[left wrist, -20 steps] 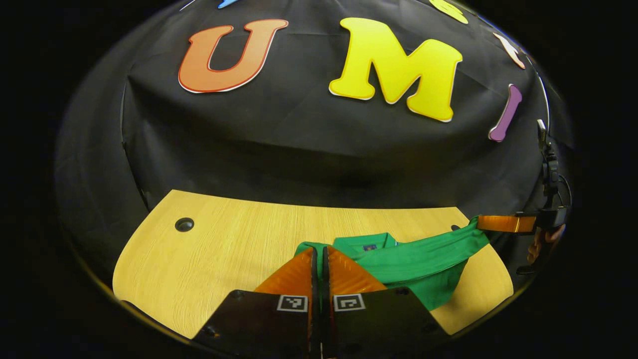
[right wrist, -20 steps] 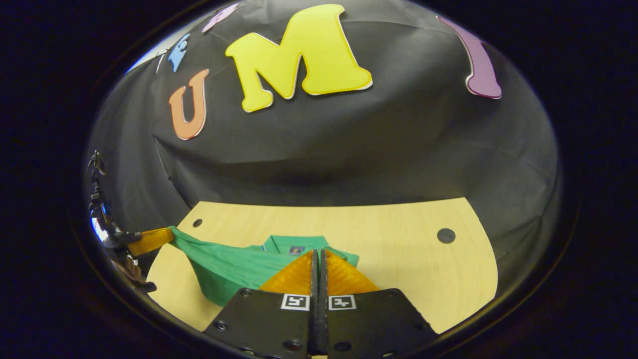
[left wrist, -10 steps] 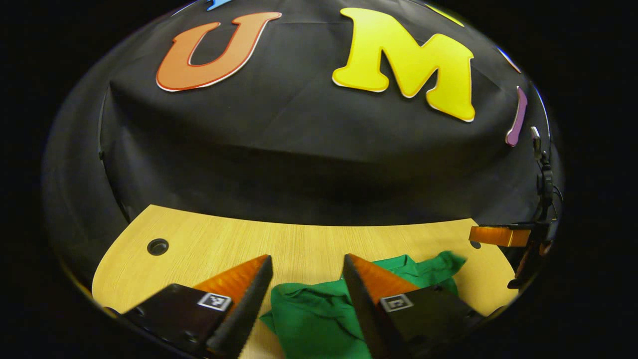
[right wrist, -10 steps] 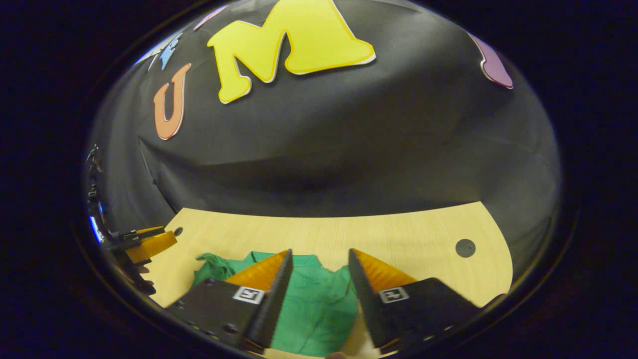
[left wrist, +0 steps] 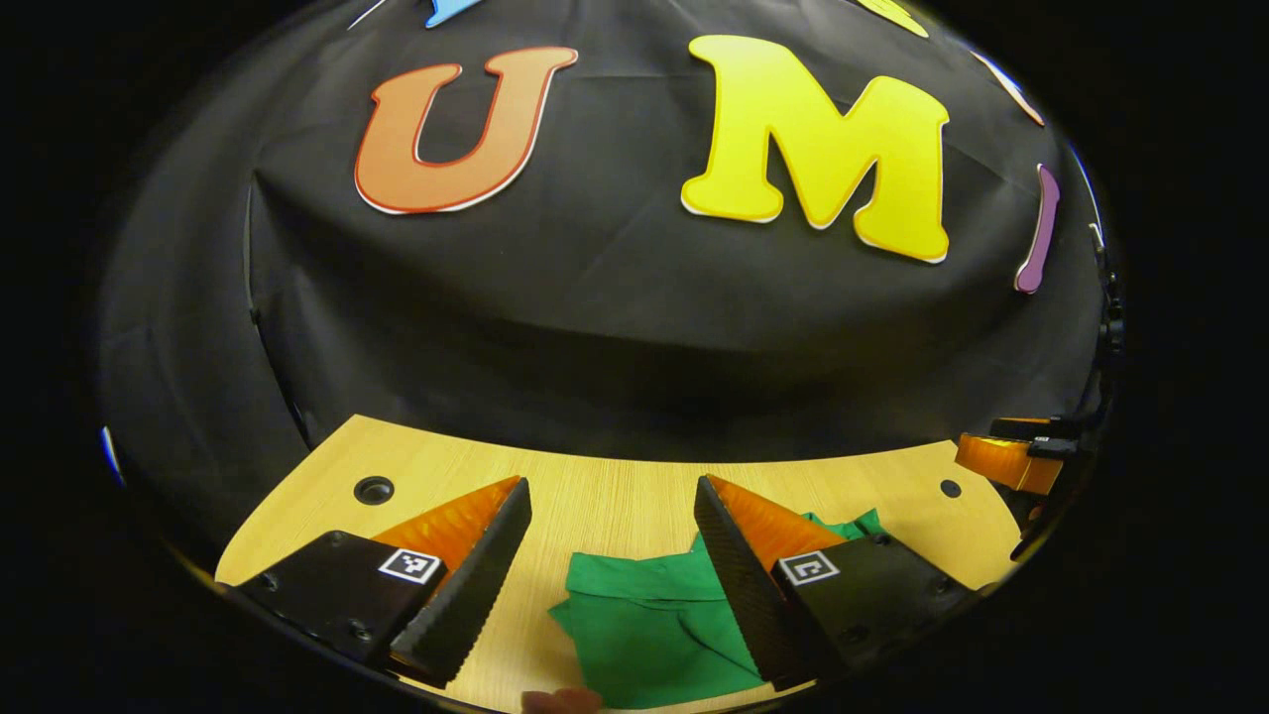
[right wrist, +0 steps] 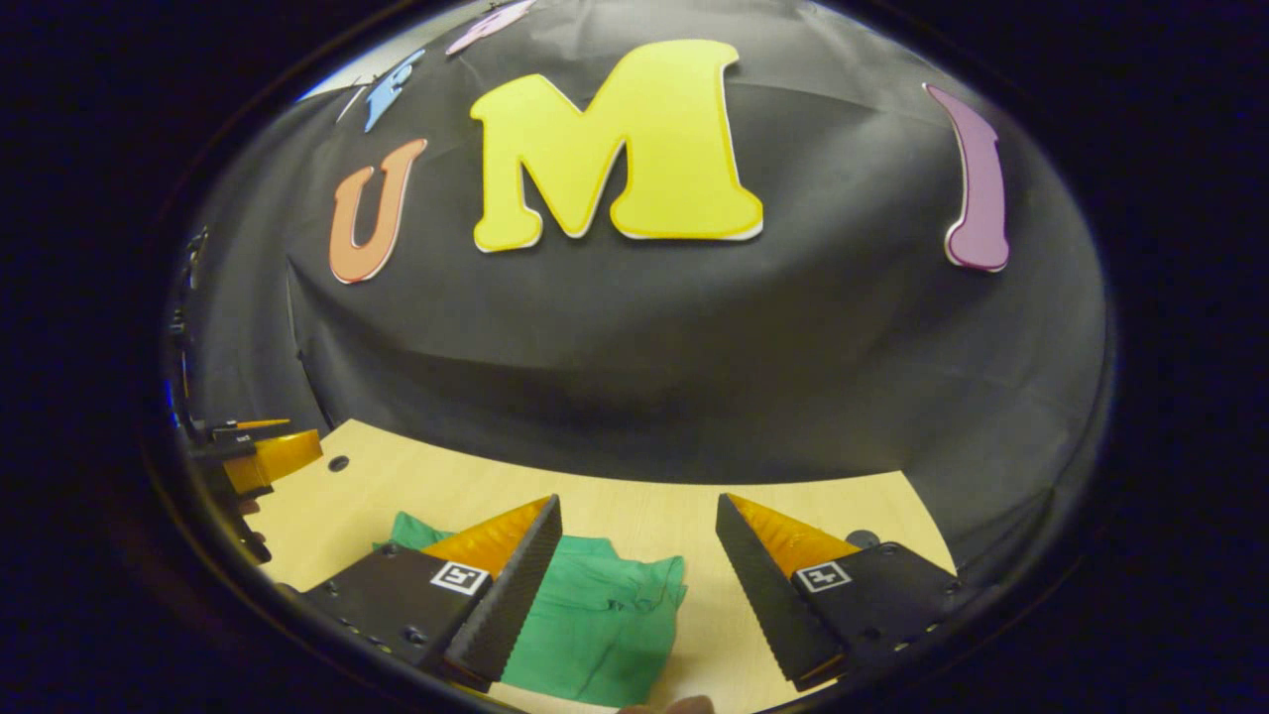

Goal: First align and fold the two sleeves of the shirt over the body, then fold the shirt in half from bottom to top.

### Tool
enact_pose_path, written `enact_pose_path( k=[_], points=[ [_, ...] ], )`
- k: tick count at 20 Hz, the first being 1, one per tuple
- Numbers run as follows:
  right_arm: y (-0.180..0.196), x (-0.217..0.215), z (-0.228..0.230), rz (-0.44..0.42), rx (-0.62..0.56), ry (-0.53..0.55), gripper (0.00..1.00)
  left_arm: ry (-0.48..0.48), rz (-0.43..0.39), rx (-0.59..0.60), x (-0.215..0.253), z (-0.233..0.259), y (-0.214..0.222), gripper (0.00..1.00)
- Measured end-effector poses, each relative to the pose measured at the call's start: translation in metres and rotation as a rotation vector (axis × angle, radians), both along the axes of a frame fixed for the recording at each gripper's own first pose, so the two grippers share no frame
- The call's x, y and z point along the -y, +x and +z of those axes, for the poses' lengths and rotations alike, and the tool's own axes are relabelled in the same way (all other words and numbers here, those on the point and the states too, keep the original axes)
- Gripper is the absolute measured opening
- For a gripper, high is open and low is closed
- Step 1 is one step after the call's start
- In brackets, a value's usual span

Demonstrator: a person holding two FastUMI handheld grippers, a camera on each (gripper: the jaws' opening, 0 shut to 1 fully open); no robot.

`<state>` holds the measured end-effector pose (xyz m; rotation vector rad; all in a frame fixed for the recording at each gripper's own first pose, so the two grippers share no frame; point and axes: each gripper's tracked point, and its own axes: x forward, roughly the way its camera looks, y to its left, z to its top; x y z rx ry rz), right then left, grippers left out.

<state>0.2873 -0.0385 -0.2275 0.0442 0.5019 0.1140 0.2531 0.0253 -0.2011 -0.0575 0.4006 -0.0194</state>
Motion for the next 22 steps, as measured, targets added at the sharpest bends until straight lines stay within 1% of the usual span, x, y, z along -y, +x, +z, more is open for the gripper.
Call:
enact_pose_path(
  k=[2,4,7,9,12,15,16,18,20,22],
  points=[
    [-0.016,-0.002,0.017,0.001,0.011,-0.015,0.96,0.010,0.004,0.022,0.001,0.020,-0.012,1.00],
    [-0.036,-0.002,0.036,0.001,0.033,-0.028,0.97,-0.002,0.013,0.045,0.001,0.042,-0.029,1.00],
    [-0.076,-0.009,0.070,0.010,0.074,-0.038,0.97,-0.010,0.028,0.074,-0.001,0.077,-0.065,1.00],
    [-0.100,-0.006,0.093,0.004,0.111,-0.076,0.97,0.006,0.028,0.105,-0.004,0.103,-0.091,1.00],
    [-0.146,-0.015,0.123,0.014,0.132,-0.075,0.95,0.030,0.020,0.137,-0.002,0.136,-0.136,1.00],
    [-0.188,-0.020,0.153,-0.009,0.170,-0.076,0.96,0.045,0.028,0.167,0.001,0.163,-0.182,1.00],
    [-0.201,-0.024,0.162,-0.019,0.181,-0.067,0.95,0.039,0.036,0.191,0.002,0.172,-0.195,1.00],
    [-0.228,-0.030,0.174,-0.037,0.197,-0.055,0.96,0.022,0.029,0.227,0.012,0.187,-0.220,1.00],
    [-0.255,-0.039,0.187,-0.047,0.218,-0.046,0.95,0.026,0.023,0.243,0.016,0.193,-0.242,1.00],
    [-0.275,-0.037,0.202,-0.081,0.267,-0.044,0.96,0.025,0.016,0.266,0.018,0.200,-0.259,1.00]
  ],
)
